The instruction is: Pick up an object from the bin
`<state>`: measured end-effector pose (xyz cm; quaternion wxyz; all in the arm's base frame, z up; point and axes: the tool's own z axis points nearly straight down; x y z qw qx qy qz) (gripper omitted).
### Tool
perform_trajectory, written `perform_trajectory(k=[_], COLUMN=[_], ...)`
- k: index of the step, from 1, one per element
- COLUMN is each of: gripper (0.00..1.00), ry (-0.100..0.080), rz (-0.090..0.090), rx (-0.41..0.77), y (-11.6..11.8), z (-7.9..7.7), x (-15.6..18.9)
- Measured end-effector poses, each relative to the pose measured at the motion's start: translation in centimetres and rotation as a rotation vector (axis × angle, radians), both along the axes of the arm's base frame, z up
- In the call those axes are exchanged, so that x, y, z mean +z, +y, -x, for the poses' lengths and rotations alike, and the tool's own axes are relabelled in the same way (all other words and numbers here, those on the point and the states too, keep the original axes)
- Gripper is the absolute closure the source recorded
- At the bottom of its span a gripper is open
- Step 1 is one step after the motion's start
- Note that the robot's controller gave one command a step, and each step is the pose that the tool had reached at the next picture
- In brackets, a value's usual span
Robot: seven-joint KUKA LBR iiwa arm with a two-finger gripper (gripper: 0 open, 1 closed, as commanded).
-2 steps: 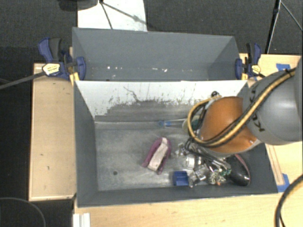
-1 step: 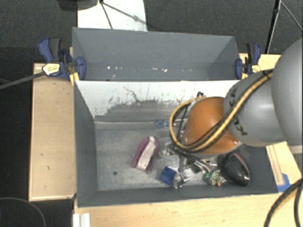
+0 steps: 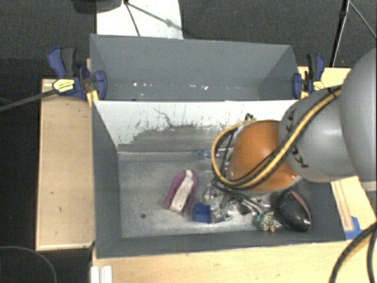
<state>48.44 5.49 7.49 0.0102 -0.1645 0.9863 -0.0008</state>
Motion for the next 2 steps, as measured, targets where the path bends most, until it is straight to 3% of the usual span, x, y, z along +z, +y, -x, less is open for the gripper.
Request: perform_trajectory(k=[1, 2], gripper=[1.00, 1.00], ry=[0.010, 0.012], rz=[-0.002, 0.006], rx=[-0.036, 0.387], y=[2.8, 1.0], z=[-1.0, -1.2], x=[10.6, 19.9])
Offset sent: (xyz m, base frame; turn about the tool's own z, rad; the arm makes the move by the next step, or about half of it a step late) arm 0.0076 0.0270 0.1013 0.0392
